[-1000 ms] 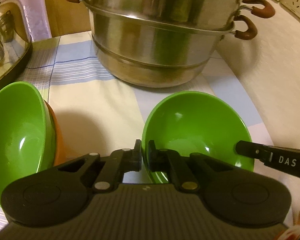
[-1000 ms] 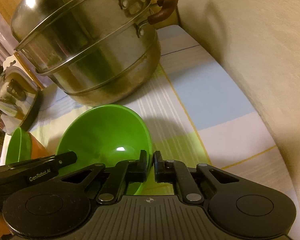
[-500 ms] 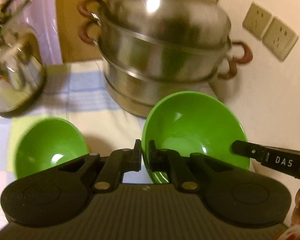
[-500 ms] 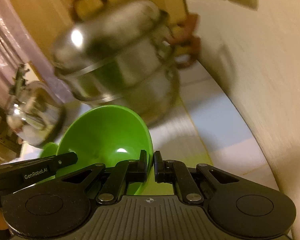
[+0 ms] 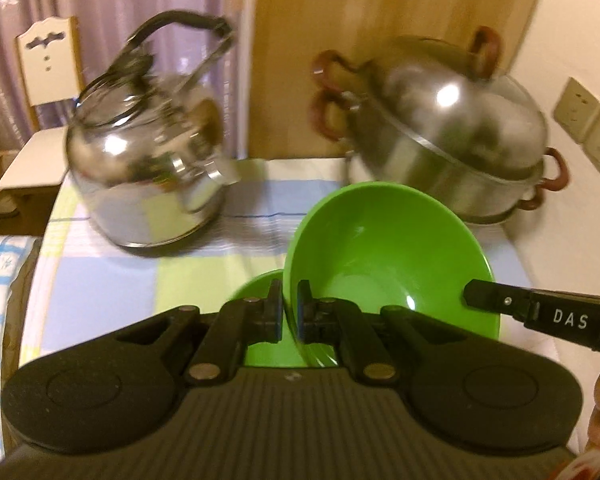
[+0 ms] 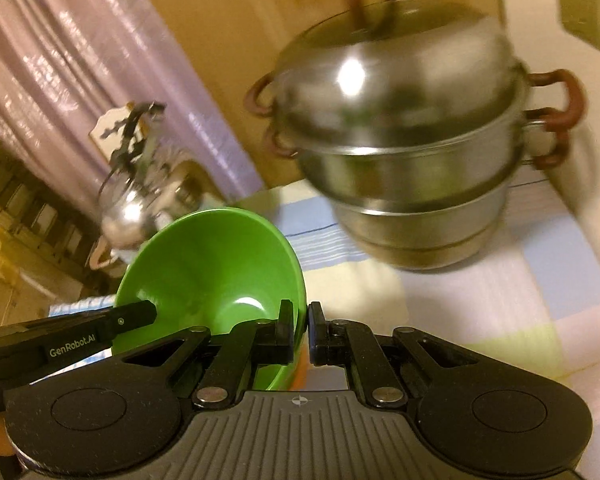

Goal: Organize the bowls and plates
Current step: 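Lift the small green bowl and carry it over the bowl stack, then lower the small green bowl into the stack and open the right gripper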

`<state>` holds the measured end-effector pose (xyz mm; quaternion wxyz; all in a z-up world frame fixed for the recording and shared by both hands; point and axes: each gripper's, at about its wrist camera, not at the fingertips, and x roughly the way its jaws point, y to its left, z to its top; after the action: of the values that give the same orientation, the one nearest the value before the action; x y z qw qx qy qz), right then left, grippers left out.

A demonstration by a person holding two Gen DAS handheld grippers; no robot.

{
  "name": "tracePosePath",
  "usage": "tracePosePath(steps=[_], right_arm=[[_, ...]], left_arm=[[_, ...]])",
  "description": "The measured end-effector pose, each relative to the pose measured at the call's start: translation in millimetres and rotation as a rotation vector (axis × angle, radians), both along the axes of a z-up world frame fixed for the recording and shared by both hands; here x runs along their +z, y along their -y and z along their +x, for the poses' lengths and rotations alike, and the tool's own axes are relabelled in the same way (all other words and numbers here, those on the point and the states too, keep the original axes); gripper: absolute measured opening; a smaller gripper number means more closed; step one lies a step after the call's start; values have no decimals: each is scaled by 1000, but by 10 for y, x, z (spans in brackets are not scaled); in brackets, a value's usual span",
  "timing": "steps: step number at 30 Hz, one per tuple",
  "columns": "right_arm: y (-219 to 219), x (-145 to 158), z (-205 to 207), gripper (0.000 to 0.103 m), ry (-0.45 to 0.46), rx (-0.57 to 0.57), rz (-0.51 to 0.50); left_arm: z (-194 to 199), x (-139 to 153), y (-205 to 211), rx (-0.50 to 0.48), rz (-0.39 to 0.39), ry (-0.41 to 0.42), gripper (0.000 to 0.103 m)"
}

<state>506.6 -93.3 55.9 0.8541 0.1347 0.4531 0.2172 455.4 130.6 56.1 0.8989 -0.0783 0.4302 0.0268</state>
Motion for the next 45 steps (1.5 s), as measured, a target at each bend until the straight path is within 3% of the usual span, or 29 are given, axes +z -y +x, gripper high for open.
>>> tracePosePath(steps=[6,18,30,37,39,40,43,45], right_arm=[[-352,-220,17,6,-20,47,-32],[-513,-669,171,7,-81,70,-65],[-573,-810,168,7,-71,90,-98],[-534,-793,140,7,-28,81,-71],[-499,-763,121,10,-17,70,-62],[-480,-744,106,18,-12,65,-61],[-399,-654,16,55,6,49,-43],[-347,-569,-78,58,22,47,-32]], left_arm=[[-61,-267,-341,40,-32,-33,5],[1,-790,-487,62,-78,-89,5],[5,-1041,-533,59,-84,-113,6],[-47,-1020,-548,65,-91,-93,7],[-80,-971,-552,70,-94,-74,12],[-97,-944,-552,72,-94,-67,15],[-220,-833,-554,79,-105,-31,22],[-330,-747,-553,86,-108,-10,31]])
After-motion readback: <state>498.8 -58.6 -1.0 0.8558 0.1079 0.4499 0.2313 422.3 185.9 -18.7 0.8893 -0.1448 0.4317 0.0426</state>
